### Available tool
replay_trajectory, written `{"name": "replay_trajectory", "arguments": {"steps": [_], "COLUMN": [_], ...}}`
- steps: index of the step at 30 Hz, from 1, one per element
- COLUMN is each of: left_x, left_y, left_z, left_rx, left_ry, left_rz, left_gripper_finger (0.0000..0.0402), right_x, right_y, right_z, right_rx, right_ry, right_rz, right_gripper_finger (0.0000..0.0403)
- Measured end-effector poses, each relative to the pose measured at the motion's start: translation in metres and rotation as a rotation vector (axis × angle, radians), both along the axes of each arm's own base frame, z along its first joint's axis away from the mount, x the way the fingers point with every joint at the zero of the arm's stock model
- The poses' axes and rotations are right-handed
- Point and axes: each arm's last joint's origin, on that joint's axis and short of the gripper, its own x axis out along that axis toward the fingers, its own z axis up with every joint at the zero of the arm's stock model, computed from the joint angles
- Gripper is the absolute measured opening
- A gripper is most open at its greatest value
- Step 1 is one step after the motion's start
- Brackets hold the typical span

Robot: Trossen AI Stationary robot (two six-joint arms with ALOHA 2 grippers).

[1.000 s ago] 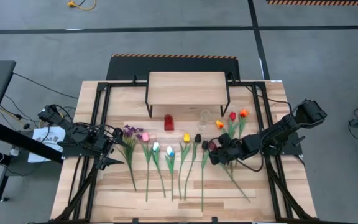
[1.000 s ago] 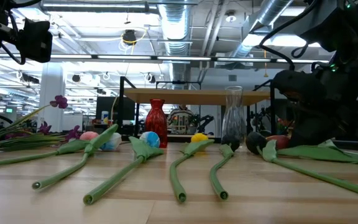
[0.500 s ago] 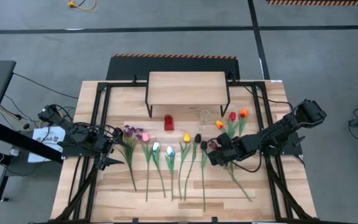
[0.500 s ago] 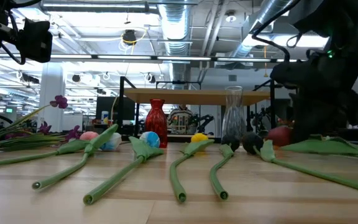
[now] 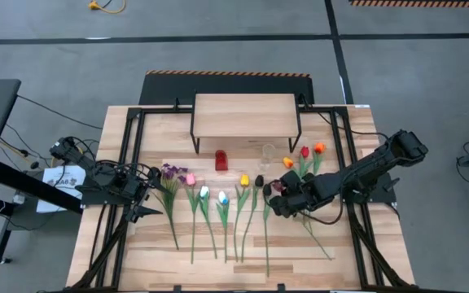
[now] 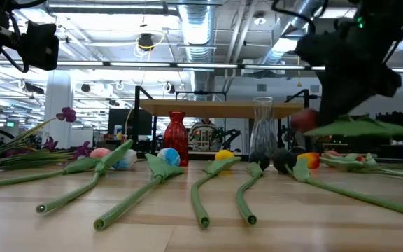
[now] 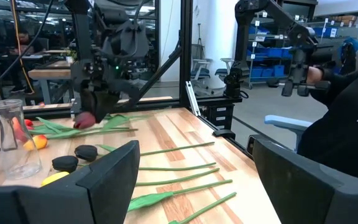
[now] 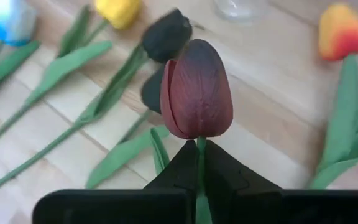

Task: Pick and place flowers into a vace then onto a shelf
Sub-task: Put the dark red flower into the transparent vase

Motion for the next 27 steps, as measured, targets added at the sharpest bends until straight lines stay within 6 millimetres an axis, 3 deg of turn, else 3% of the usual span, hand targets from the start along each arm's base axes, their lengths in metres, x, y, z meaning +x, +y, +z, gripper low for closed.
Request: {"name": "replay_trajectory", "arguments": {"steps": [12, 27], "left_x": [0.000, 0.000], "left_y": [0.000, 0.000], "left_z": [0.000, 0.000], "left_rx": [0.000, 0.000], "left_ry": [0.000, 0.000], "left_rz": [0.000, 0.000], "left_gripper_finger": [0.0302, 0.0302], "right_x": [0.033, 0.068], "right_y": [-0.002, -0.023], "right_z": [0.062, 0.136], "right_rx": [-0.159, -0.612], "right_ry": [-0.131, -0.391], "right_rz": [0.192, 0.301], "right_gripper_finger": [0.0014, 0.0012]}}
